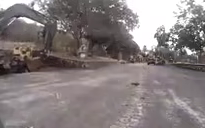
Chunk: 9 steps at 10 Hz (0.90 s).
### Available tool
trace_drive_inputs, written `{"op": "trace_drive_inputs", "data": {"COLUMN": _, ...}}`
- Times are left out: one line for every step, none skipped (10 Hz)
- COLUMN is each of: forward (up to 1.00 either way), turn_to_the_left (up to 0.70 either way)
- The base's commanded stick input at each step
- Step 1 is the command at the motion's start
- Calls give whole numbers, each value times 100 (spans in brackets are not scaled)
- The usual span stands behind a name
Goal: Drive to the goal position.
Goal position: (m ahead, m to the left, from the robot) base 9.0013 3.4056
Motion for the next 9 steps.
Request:
{"op": "trace_drive_inputs", "data": {"forward": 70, "turn_to_the_left": -3}}
{"op": "trace_drive_inputs", "data": {"forward": 70, "turn_to_the_left": -14}}
{"op": "trace_drive_inputs", "data": {"forward": 70, "turn_to_the_left": -26}}
{"op": "trace_drive_inputs", "data": {"forward": 70, "turn_to_the_left": -27}}
{"op": "trace_drive_inputs", "data": {"forward": 70, "turn_to_the_left": -27}}
{"op": "trace_drive_inputs", "data": {"forward": 70, "turn_to_the_left": 0}}
{"op": "trace_drive_inputs", "data": {"forward": 70, "turn_to_the_left": 0}}
{"op": "trace_drive_inputs", "data": {"forward": 70, "turn_to_the_left": 27}}
{"op": "trace_drive_inputs", "data": {"forward": 70, "turn_to_the_left": 27}}
